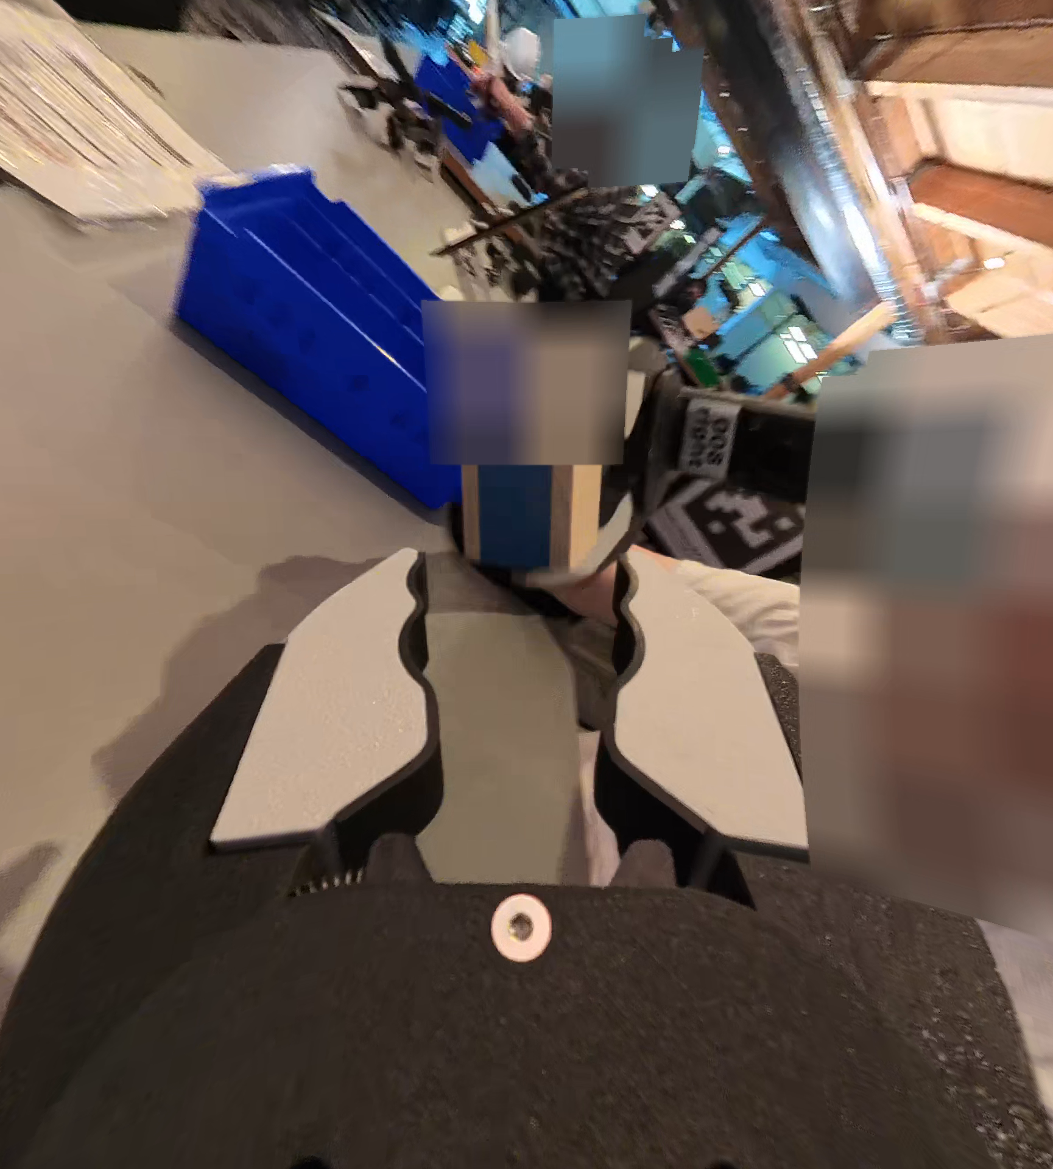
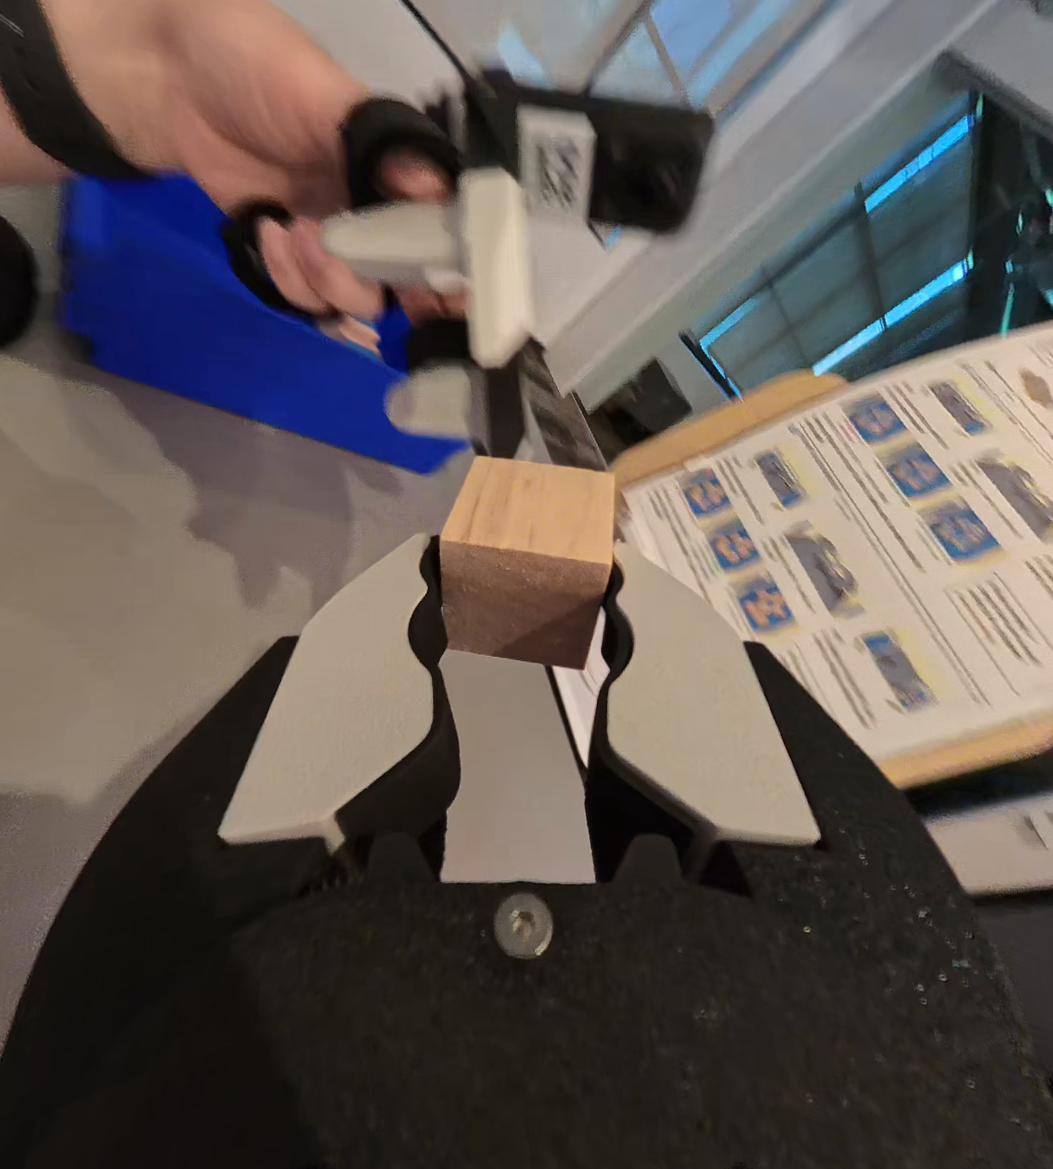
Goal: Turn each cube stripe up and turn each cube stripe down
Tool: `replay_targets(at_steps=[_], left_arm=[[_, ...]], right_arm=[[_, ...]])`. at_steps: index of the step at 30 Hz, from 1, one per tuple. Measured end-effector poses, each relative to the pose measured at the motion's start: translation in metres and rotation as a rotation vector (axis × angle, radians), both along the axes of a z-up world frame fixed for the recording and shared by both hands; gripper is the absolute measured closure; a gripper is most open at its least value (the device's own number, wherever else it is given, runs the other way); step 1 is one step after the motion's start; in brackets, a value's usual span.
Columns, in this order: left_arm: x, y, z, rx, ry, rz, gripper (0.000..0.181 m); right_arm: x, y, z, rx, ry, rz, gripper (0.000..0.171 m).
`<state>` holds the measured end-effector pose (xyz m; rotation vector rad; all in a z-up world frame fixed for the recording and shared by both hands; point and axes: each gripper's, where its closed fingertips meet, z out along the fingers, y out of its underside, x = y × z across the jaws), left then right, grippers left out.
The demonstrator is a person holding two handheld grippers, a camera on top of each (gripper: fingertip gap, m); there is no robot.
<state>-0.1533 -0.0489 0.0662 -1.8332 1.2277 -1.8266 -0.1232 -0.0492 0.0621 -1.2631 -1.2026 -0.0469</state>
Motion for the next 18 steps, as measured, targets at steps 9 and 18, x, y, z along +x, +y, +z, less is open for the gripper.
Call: replay_targets(at_steps=[9,18], left_arm=[[-0.055,0.045,0.032,0.270,0.039,0.342,0.130],[-0.049,0.040,0.020,0.267,0.103,0.314,0.134]], right_arm=[[0.321,0.012,-0.017,-0.604,0.341,-0.956,0.124],[0.430,-0.007,-0.143,-1.013,0.373,-1.408,0.124]])
